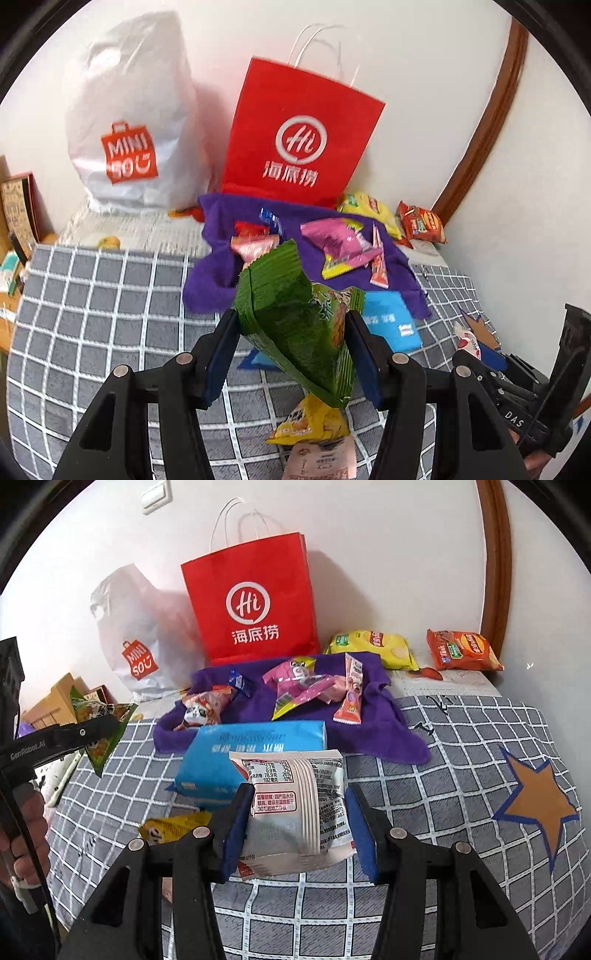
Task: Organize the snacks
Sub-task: 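Carry the white sachet and green chips bag with both tools over the purple towel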
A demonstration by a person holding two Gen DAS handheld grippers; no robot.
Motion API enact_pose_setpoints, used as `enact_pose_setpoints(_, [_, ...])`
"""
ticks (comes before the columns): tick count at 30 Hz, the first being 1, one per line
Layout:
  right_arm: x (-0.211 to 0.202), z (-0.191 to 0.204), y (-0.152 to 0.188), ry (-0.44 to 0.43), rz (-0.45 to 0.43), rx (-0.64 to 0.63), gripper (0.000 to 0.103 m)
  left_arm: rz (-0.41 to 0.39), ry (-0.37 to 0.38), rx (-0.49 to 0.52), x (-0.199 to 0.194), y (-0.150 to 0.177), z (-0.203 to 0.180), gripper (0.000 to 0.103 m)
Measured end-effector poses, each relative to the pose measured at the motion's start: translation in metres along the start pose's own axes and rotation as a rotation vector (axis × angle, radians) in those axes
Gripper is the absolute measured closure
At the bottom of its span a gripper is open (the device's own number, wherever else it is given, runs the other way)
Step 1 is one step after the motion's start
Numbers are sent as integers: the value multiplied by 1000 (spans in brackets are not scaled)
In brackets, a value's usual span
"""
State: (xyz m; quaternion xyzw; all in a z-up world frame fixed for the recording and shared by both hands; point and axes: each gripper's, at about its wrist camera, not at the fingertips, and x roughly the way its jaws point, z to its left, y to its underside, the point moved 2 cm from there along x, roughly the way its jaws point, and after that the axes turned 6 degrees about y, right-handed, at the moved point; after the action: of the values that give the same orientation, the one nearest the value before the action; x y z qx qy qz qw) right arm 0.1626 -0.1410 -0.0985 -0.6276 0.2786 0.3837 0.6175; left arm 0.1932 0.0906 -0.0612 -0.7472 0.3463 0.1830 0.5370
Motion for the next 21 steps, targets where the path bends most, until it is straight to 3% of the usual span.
enact_pose_setpoints(11, [-4, 5, -48, 36, -37, -45, 53, -12, -4, 28, -1, -27, -11, 47])
enact_pose_setpoints(21, [20, 9, -109, -1, -57, -54, 53, -11, -25, 19, 12, -61, -1, 47])
